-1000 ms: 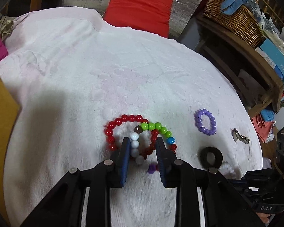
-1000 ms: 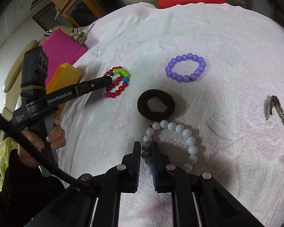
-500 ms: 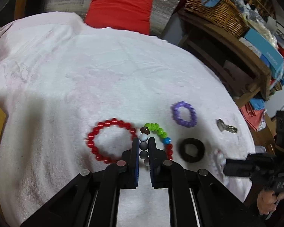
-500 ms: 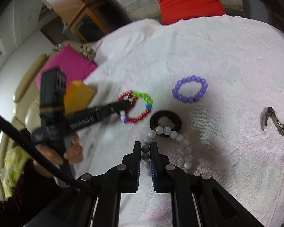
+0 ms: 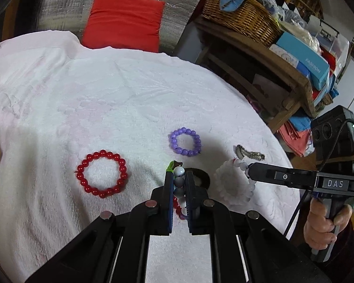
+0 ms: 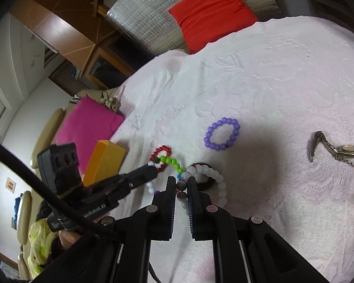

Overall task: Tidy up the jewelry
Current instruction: 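Carry both bracelets with both grippers over the orange box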

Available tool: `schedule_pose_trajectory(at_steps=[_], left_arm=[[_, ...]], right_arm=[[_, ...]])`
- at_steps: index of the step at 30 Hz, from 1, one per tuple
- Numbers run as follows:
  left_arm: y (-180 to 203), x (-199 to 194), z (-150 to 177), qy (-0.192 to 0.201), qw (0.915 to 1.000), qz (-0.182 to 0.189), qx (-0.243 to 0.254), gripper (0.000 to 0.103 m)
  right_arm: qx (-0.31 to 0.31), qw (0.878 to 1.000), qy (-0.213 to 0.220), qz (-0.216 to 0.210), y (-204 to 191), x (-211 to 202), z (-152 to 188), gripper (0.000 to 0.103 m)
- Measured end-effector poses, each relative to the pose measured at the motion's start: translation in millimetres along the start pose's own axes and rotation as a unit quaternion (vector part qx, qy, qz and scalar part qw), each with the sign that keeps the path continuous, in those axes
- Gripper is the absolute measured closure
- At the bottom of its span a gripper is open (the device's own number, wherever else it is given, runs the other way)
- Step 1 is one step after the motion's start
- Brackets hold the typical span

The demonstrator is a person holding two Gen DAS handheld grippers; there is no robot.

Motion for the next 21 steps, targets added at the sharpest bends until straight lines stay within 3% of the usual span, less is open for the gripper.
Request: schedule_pose_trajectory(at_steps=[9, 15, 21], left_arm=[[-8, -59, -8, 0.067, 0.9976, -0.006, -0.017, 0.094], [-48, -119, -8, 0.130, 0.9898, -0.032, -0.047, 0.094], [-101, -171, -6, 0.186, 0.9775, -0.050, -0.086, 0.094]], right_arm=[[0.008, 0.999, 0.018, -0.034, -17, 0, -5, 0.092], [-0.016, 0.998, 0.015, -0.052, -48, 12, -6, 0.092], [-0.064, 0.996, 0.006, -0.064, -108, 35, -5, 0.092]])
Point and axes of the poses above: each gripper's, at about its wrist camera, not at the fingertips, and x roughly the way its jaws point, y to its right, z to its underside, the point moved 2 cm from there along x, roughly the way its jaws point, and after that the axes turned 11 degrees about -x, right-handed, at the moved point
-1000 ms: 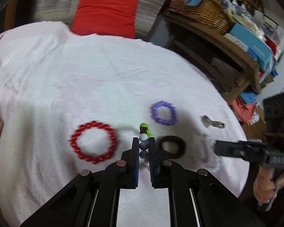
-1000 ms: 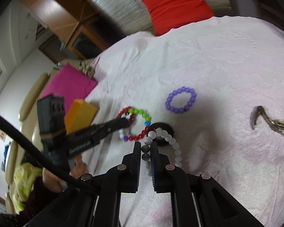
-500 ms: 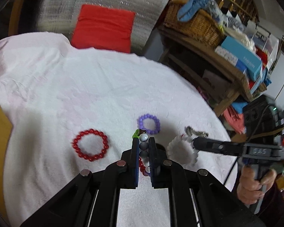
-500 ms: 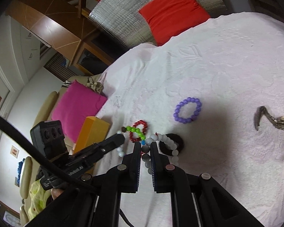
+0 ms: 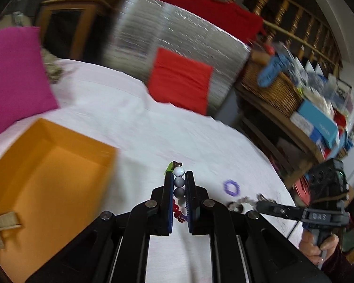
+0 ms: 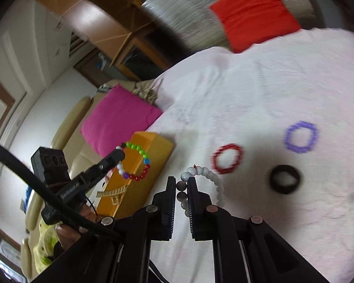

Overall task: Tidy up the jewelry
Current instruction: 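Carry both bracelets with both grippers over the orange box, then open the left gripper to drop the multicolour bracelet while the right gripper releases the pearl bracelet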

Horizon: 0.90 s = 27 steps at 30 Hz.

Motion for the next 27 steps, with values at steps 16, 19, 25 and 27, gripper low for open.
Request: schedule_pose_trajectory(at_steps=[16, 19, 25, 27], left_arm=[[-132, -77, -16, 0.049, 0.9898, -0.111, -0.074, 0.094], [-148, -73, -15, 0.034, 0.9860, -0.135, -0.092, 0.094], [-166, -69, -9, 0.008, 0.9814, -0.161, -0.104, 0.094], [-168, -66, -6, -0.004, 0.9808, -0.161, -0.110, 0.094]], right_arm=[[-0.079, 0.991, -0.052, -0.091, -178, 146, -18, 0.092], [-0.074, 0.990, -0.066, -0.097, -191, 172, -15, 0.092], [-0.069, 0.988, -0.108, -0.088, -195, 217, 5, 0.092], [-0.072, 0.987, -0.120, -0.084, -193, 225, 13, 0.092]])
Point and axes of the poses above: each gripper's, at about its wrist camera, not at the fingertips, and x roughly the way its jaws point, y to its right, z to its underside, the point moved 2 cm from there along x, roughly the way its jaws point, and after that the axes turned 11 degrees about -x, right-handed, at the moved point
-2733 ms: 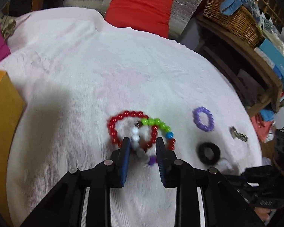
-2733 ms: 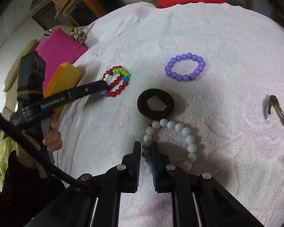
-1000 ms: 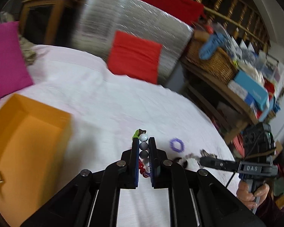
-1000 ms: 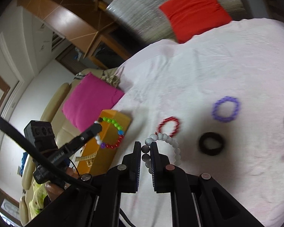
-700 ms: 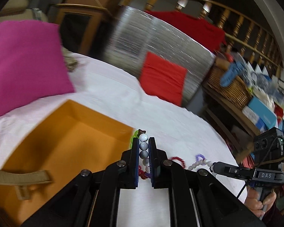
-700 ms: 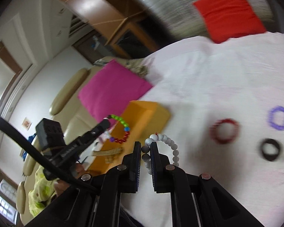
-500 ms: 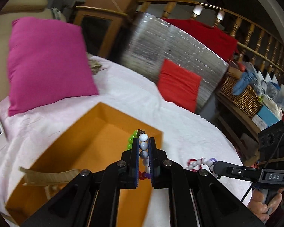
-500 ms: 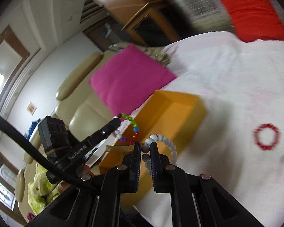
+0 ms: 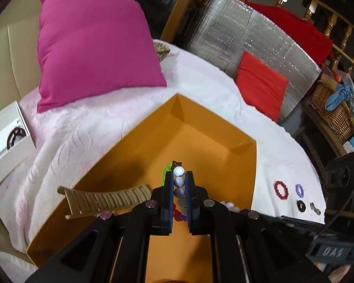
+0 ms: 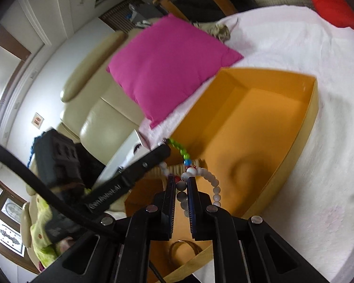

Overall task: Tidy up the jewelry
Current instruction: 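Open the left gripper to drop the multicolour bracelet while the right gripper releases the pearl bracelet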

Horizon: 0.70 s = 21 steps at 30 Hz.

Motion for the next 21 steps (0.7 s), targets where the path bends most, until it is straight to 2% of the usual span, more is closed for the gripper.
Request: schedule_pose_trajectory(at_steps=[6, 8, 11, 14, 21], left_arm=[[1, 8, 9, -0.030, 0.9992, -0.022, 0.011, 0.094], [0, 11, 11, -0.040, 0.9988, -0.026, 0.008, 0.094], [2, 10, 10, -0.032, 0.9985, -0.043, 0.011, 0.092], [4, 8, 9, -0.023, 0.9989, -0.040, 0.008, 0.083], [33, 8, 10, 0.009, 0.9993, -0.026, 0.027, 0.079]], right_arm=[[-0.021, 0.999, -0.024, 0.013, -4, 14, 11, 0.092], [-0.021, 0.999, -0.029, 0.013, -4, 16, 14, 0.089], [-0.005, 0.999, -0.044, 0.005, -1, 18, 16, 0.089], [0.003, 1.000, -0.028, 0.004, 5, 5, 16, 0.089], [0.008, 1.000, 0.015, 0.022, 26, -41, 19, 0.089]])
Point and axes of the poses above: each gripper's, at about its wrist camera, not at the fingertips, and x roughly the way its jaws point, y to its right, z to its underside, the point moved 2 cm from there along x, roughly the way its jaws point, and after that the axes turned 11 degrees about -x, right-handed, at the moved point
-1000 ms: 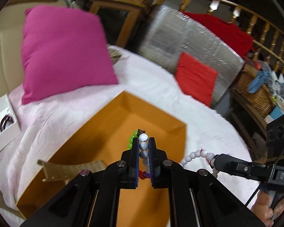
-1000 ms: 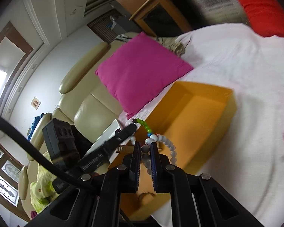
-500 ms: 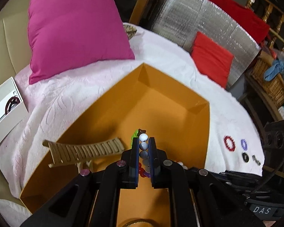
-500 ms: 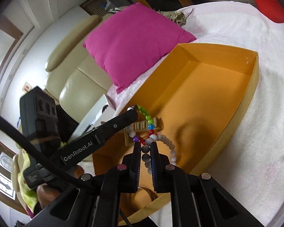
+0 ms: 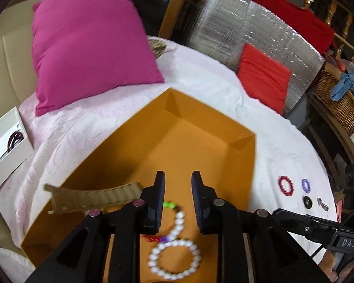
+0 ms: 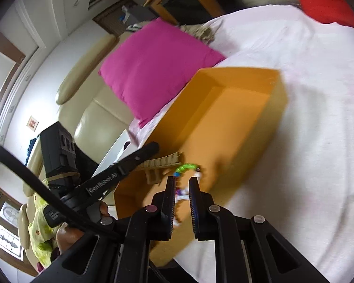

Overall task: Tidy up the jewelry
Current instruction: 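Open the left gripper to drop the multicolour bracelet while the right gripper releases the pearl bracelet, then move both grippers back over the red bracelet and black hair tie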

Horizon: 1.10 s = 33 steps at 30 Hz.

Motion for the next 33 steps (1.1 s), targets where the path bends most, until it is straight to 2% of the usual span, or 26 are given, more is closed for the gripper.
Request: schedule_pose_trajectory(at_steps=[1, 3, 5, 8, 10, 14, 18, 21, 25, 27, 33], left_arm=[[8, 1, 1, 0.003, 1.0000, 0.004, 0.007, 0.078], [27, 3, 5, 0.007, 0.9995, 0.013, 0.026, 0.067], [53, 7, 13, 0.011, 0.9982, 0.022, 0.055, 0.061], [93, 17, 26, 0.005, 0.9942, 0.032, 0.102, 0.060], [118, 26, 37, -0.005, 0.9909, 0.040, 0.128, 0.059], [156, 43, 57, -0.033, 0.9856, 0.055, 0.156, 0.058], [192, 58, 78, -0.055, 0.9793, 0.060, 0.185, 0.053], [214, 71, 93, -0.070, 0.9742, 0.060, 0.206, 0.051], [238, 84, 109, -0.084, 0.9664, 0.058, 0.236, 0.048], [248, 91, 117, -0.086, 0.9637, 0.051, 0.248, 0.042], [262, 102, 129, -0.091, 0.9598, 0.039, 0.262, 0.042]], right_arm=[[0.006, 1.000, 0.005, 0.007, 7, -10, 2, 0.089], [0.011, 1.000, 0.009, 0.018, 19, -26, 4, 0.089], [0.018, 0.999, 0.017, 0.035, 32, -47, 9, 0.089], [0.038, 0.997, 0.031, 0.061, 60, -81, 19, 0.089], [0.054, 0.994, 0.041, 0.081, 82, -105, 26, 0.084], [0.103, 0.986, 0.073, 0.113, 129, -158, 43, 0.080], [0.142, 0.975, 0.102, 0.140, 171, -210, 60, 0.080], [0.188, 0.961, 0.138, 0.146, 201, -243, 77, 0.078], [0.230, 0.946, 0.162, 0.159, 228, -268, 93, 0.069], [0.241, 0.944, 0.155, 0.163, 239, -274, 99, 0.069], [0.261, 0.942, 0.137, 0.159, 252, -267, 110, 0.069]])
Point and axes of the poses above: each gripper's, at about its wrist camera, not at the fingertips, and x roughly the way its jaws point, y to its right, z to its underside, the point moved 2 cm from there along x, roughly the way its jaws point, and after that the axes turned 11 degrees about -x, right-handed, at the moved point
